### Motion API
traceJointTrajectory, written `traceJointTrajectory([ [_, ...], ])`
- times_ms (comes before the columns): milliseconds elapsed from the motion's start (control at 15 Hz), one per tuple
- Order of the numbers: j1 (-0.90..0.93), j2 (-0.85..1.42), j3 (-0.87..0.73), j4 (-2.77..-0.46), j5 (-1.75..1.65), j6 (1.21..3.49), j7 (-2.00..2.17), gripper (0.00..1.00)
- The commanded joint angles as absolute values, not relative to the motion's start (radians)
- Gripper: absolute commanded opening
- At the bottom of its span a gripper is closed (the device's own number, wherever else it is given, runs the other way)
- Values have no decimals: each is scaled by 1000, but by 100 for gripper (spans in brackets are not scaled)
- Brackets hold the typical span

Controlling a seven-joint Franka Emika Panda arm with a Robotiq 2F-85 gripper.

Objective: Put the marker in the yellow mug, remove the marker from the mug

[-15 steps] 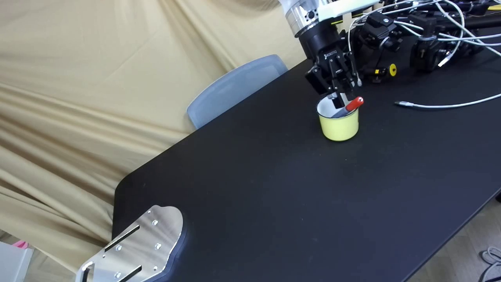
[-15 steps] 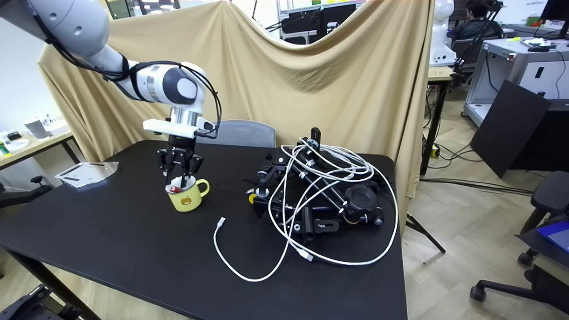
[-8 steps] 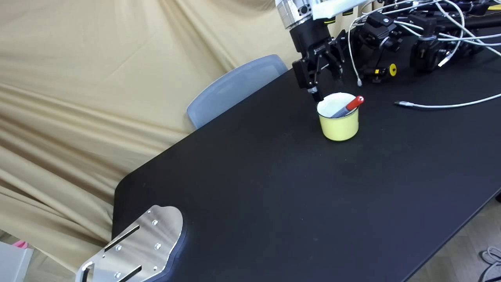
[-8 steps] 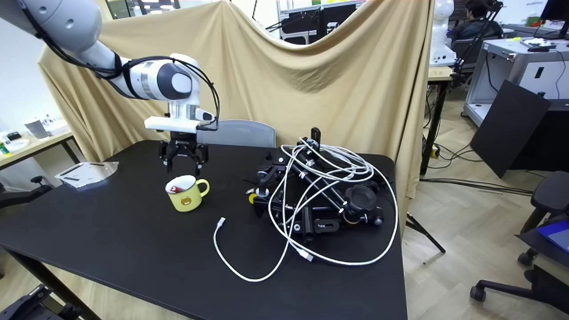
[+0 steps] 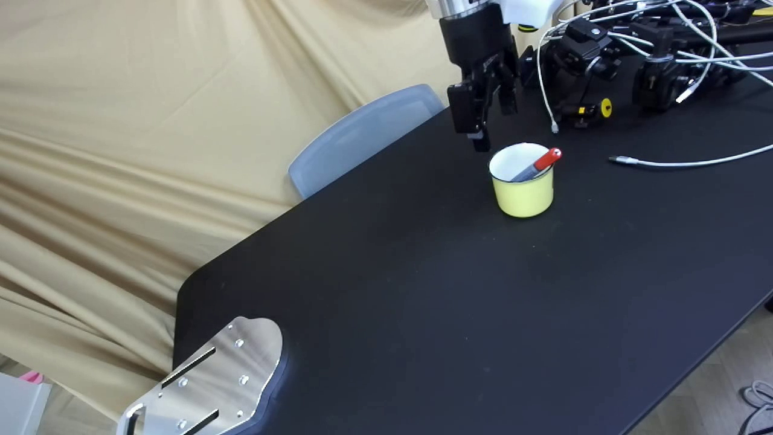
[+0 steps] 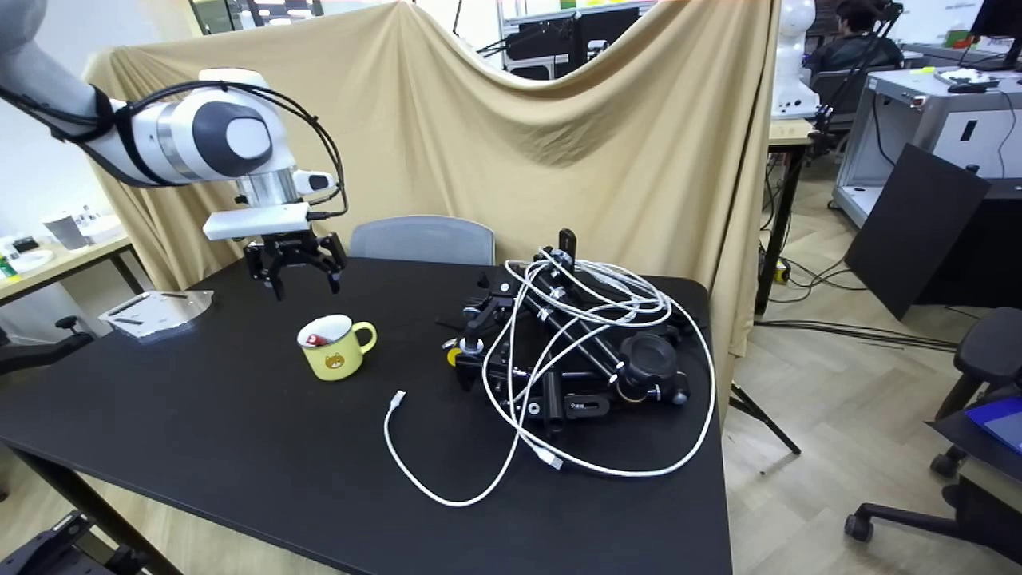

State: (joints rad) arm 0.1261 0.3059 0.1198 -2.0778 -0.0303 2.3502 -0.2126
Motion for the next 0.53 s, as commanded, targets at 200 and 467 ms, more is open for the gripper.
traceJointTrajectory([
  [200,126,59,111,-2481,-85,2684,-94,100],
  [467,118,46,96,-2614,-104,2861,-55,100],
])
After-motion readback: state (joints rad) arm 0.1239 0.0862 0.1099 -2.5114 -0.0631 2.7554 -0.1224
